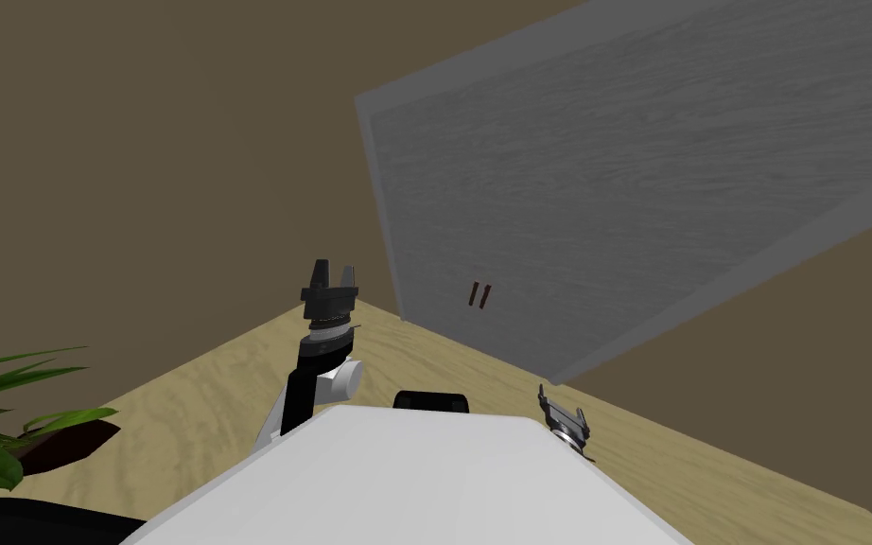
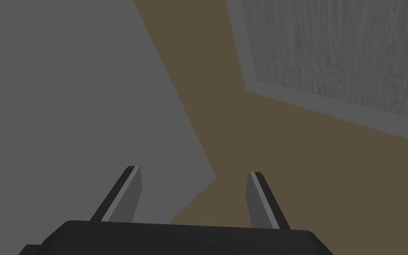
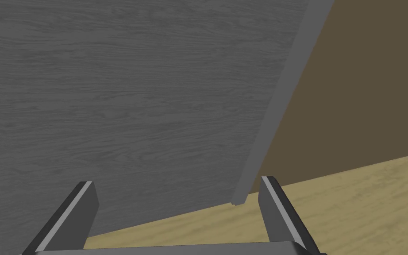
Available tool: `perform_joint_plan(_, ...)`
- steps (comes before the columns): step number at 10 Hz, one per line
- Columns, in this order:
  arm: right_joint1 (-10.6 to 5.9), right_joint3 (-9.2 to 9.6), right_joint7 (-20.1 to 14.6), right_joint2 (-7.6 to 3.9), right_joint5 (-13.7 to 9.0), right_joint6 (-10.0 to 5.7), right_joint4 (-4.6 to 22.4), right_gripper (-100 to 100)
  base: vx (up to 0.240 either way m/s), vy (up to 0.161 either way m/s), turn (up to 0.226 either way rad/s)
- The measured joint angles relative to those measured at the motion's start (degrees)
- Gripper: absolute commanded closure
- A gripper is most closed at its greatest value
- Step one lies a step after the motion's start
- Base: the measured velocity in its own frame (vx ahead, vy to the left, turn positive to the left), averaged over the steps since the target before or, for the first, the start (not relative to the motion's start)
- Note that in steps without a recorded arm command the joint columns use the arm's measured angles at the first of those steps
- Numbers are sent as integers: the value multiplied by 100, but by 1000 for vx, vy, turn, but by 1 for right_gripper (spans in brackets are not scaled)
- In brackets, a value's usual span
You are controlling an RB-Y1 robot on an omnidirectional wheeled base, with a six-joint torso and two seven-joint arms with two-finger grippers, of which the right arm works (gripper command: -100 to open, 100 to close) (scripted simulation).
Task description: Pull the door open
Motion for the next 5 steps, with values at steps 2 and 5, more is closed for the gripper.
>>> perform_joint_plan(2,44,-79,-120,-201,-52,26,46,-100,117,-3,22)
perform_joint_plan(5,26,-100,-207,-304,-77,97,-60,-100,179,-13,78)
